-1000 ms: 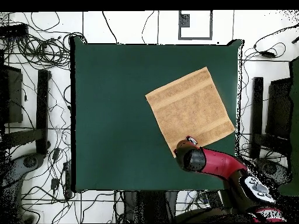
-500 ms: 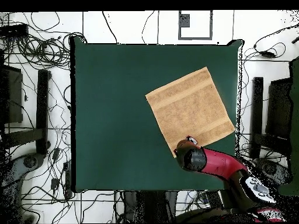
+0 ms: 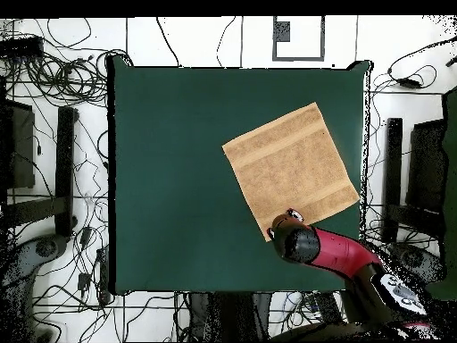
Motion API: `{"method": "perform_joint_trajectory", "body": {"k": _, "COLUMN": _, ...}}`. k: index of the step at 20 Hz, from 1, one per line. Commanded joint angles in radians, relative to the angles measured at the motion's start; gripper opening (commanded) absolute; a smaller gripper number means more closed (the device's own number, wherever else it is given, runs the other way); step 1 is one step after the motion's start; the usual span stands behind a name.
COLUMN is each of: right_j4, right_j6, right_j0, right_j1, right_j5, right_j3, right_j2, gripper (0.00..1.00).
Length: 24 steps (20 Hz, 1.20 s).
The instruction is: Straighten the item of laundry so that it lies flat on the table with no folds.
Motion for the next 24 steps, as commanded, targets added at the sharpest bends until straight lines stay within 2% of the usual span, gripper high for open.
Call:
{"method": "perform_joint_trajectory", "body": {"k": 1, "right_j4": 0.047, "right_j6": 0.267, "right_j0": 0.007, "right_j1": 0.074, "right_j5": -0.037, "right_j3": 0.032, "right_j2": 0.072, "gripper": 1.00}}
{"method": "perform_joint_trajectory", "body": {"k": 11, "right_j4": 0.068, "right_j6": 0.285, "right_j0": 0.017, "right_j1": 0.074, "right_j5": -0.044, "right_j3": 0.036, "right_j2": 0.067, "gripper": 1.00}}
{"method": "perform_joint_trajectory", "body": {"k": 16, "right_j4": 0.086, "right_j6": 0.308, "right_j0": 0.067, "right_j1": 0.078, "right_j5": -0.033, "right_j3": 0.018, "right_j2": 0.027, "gripper": 1.00}}
{"method": "perform_joint_trajectory", "body": {"k": 24, "right_j4": 0.102, "right_j6": 0.303, "right_j0": 0.045, "right_j1": 0.076, "right_j5": -0.044, "right_j3": 0.032, "right_j2": 0.033, "gripper": 1.00}}
